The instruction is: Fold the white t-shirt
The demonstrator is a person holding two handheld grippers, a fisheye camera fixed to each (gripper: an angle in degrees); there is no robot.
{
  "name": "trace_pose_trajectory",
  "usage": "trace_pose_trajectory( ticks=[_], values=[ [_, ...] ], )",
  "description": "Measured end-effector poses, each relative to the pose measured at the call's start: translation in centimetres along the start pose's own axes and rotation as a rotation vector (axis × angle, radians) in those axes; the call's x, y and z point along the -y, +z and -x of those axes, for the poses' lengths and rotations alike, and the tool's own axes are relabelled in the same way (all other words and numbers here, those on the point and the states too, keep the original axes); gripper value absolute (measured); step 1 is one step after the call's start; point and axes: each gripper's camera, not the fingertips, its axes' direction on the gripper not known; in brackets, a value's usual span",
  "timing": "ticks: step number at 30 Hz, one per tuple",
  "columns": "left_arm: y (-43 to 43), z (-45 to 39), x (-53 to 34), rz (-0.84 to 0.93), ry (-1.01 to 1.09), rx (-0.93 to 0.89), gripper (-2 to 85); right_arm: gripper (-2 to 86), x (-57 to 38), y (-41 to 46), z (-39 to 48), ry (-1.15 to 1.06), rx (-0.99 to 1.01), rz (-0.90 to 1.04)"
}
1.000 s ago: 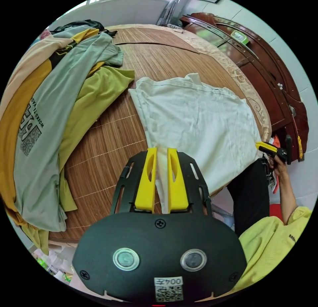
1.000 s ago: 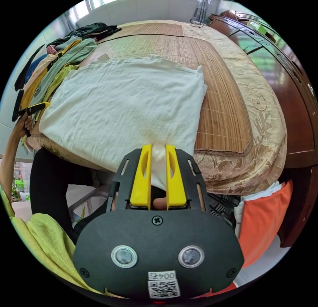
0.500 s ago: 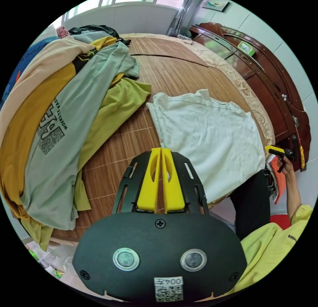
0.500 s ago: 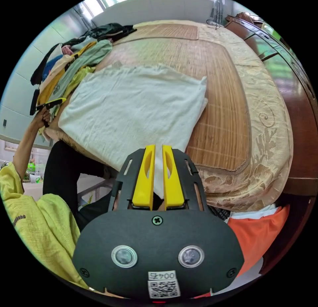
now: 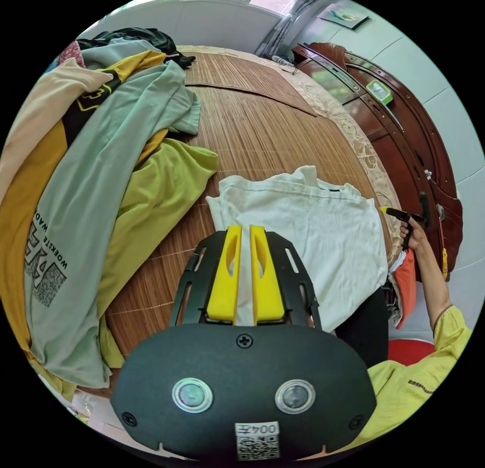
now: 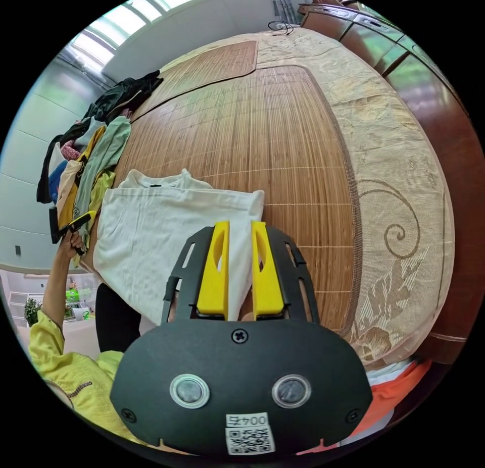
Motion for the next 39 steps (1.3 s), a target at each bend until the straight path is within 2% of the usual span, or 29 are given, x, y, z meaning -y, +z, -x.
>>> trace_pose_trajectory(
  ticks=[10, 16, 27, 31, 36, 39],
  values=[
    [3.4, 3.3, 3.8, 0.02, 0.044, 0.019, 6.5, 6.9, 2.7, 1.2, -1.8, -0.012, 0.012, 0.096],
    [6.3, 4.7, 6.5, 0.053, 0.0, 0.04, 4.5, 6.1, 3.9, 0.7, -2.1, -0.023, -0.015, 0.114],
    [7.8, 3.7, 7.0, 0.062, 0.114, 0.146, 1.5, 4.5, 5.1, -0.3, -2.4, -0.044, -0.041, 0.129],
    [7.4, 3.2, 6.5, 0.039, 0.153, 0.237, 1.1, 2.5, 5.4, -0.9, -2.4, -0.069, -0.069, 0.138],
    [8.0, 5.9, 5.2, 0.031, 0.065, 0.147, 1.1, 2.3, 5.2, -1.4, -4.3, 0.001, 0.035, 0.097],
    [5.9, 7.1, 4.5, -0.022, 0.028, 0.12, 1.0, 4.3, 5.0, -2.7, -4.8, 0.039, -0.019, 0.071]
  ],
)
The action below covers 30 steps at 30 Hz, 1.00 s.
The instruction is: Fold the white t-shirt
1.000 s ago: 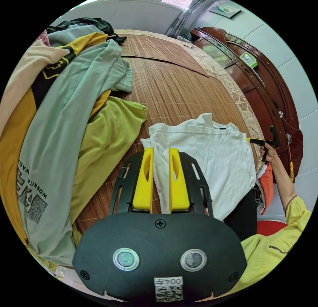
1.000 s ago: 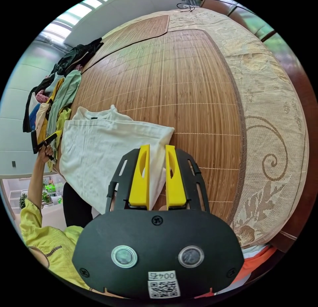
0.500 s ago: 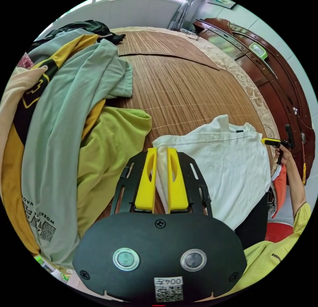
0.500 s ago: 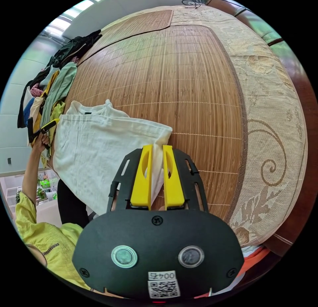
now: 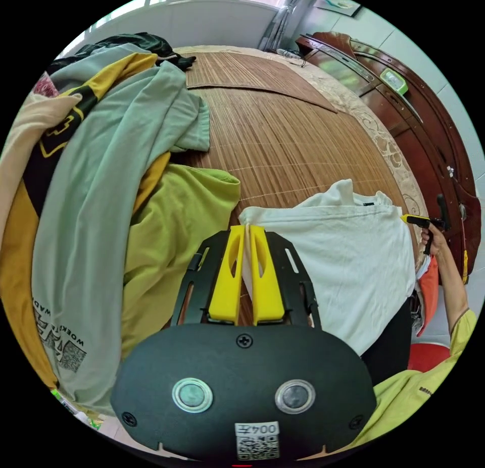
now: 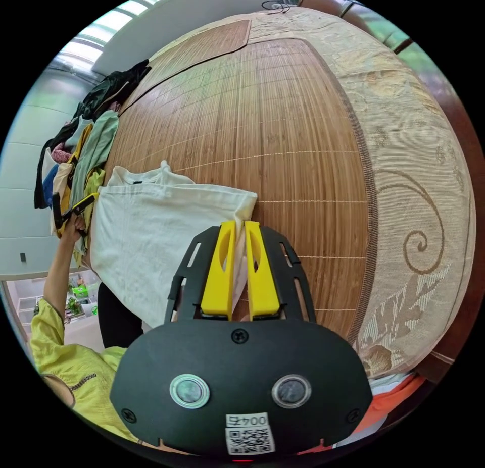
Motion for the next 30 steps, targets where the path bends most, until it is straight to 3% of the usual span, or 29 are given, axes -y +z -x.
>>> trace_pose_trajectory(
  ticks=[5, 15, 18, 21, 25, 30],
  values=[
    [-5.1, 0.5, -3.3, -0.07, 0.015, -0.01, 1.1, 5.0, -2.0, -2.8, -0.8, 0.008, 0.013, -0.055],
    [-3.6, -1.9, -14.7, 0.027, 0.012, -0.158, 3.3, 4.3, -6.5, -2.5, -0.4, -0.059, 0.108, 0.015],
    [-2.5, -3.2, -16.5, 0.044, 0.047, -0.081, 2.7, 2.1, -6.7, -1.8, 0.1, -0.081, 0.085, 0.044],
    [-1.5, -4.7, -17.5, 0.045, 0.113, 0.022, 1.9, 1.1, -7.0, -0.9, 0.7, -0.111, -0.06, 0.061],
    [-2.7, -5.3, -18.8, 0.019, 0.071, 0.037, 1.4, 3.2, -7.7, -1.3, 0.1, -0.079, -0.042, 0.027],
    [-6.2, -7.7, -21.4, -0.103, 0.011, 0.245, 0.7, 4.4, -7.6, -3.2, -0.9, -0.04, -0.022, -0.075]
  ],
)
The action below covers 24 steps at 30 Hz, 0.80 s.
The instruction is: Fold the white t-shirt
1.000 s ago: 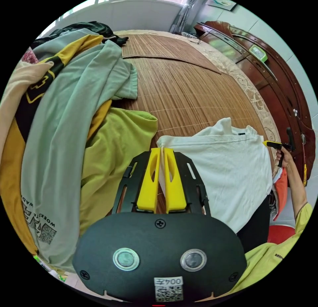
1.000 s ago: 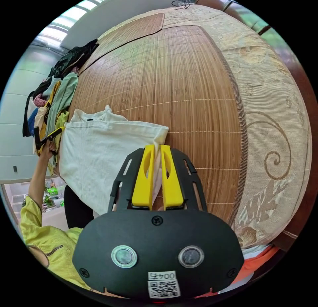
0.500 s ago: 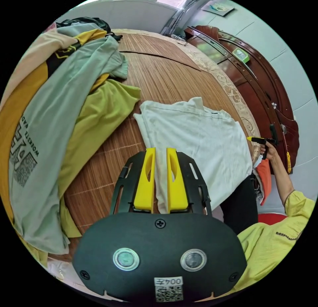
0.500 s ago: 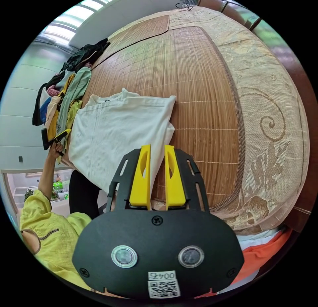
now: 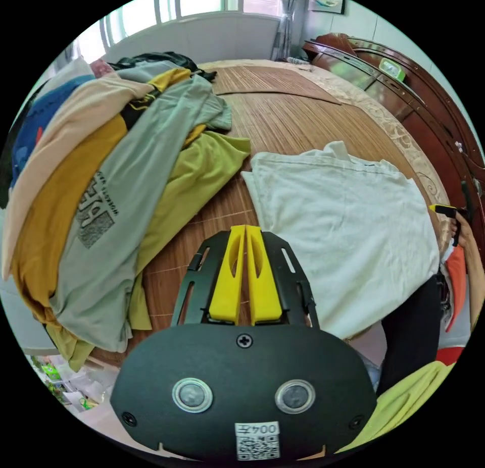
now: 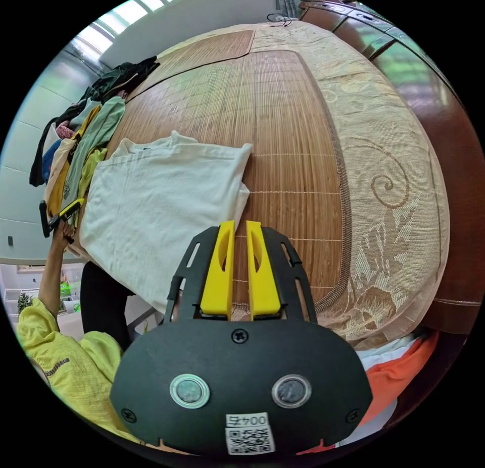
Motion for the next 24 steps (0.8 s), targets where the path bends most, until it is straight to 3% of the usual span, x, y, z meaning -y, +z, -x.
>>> trace_pose_trajectory(
  ticks=[3, 7, 16, 24],
  values=[
    [-0.6, -4.4, -0.7, -0.043, 0.114, -0.09, 0.4, 5.0, 0.9, 0.2, 0.1, 0.008, 0.016, -0.04],
    [4.2, -9.0, -2.2, 0.099, 0.219, -0.072, 0.2, 4.3, 2.2, 1.7, 0.4, 0.003, -0.002, -0.025],
    [4.2, -8.0, -4.5, 0.06, 0.168, -0.164, 0.3, 4.1, 2.1, 0.9, -1.6, 0.081, -0.051, -0.062],
    [3.7, -8.8, -5.8, 0.05, 0.167, -0.156, 0.2, 4.9, 3.3, 2.1, -2.3, 0.031, 0.085, -0.006]
  ],
)
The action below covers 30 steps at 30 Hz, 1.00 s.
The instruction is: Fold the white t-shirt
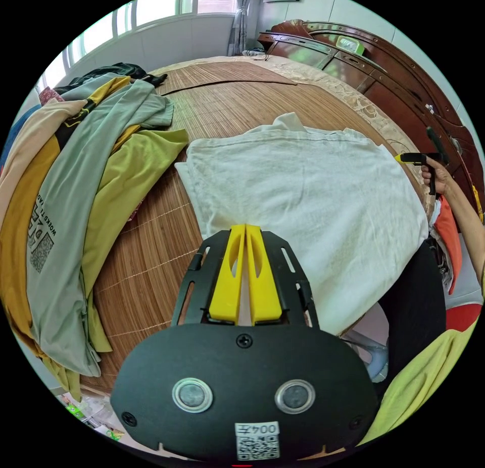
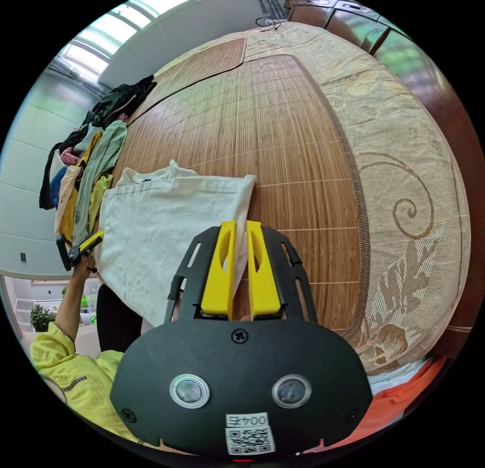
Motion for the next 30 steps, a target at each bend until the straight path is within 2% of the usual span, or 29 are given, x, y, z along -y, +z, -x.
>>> trace_pose_trajectory(
  ticks=[3, 8, 13, 18, 24, 30],
  values=[
    [-0.1, -0.1, -0.4, -0.003, -0.007, -0.009, 0.3, 4.1, 0.3, 0.6, -0.1, -0.022, -0.006, 0.033],
    [-0.4, -0.3, -0.9, -0.01, -0.017, -0.024, 0.3, 0.2, -0.6, -0.2, -0.7, 0.069, -0.186, -0.053],
    [-0.6, -1.0, -1.1, -0.01, -0.01, -0.009, 0.3, 0.5, -1.4, -0.3, -1.2, 0.054, 0.015, -0.147],
    [-1.0, -1.4, -1.1, -0.01, -0.013, -0.013, 0.3, 4.5, -0.6, 1.2, -1.9, 0.075, 0.074, -0.069],
    [-1.6, -1.7, -1.1, -0.015, -0.018, -0.021, 0.3, 3.6, -0.4, 2.6, -1.2, 0.049, 0.039, -0.023],
    [-2.3, -2.1, -0.9, -0.017, -0.02, -0.023, 0.3, -0.3, -1.4, 2.3, -1.5, 0.146, -0.079, -0.134]
  ],
)
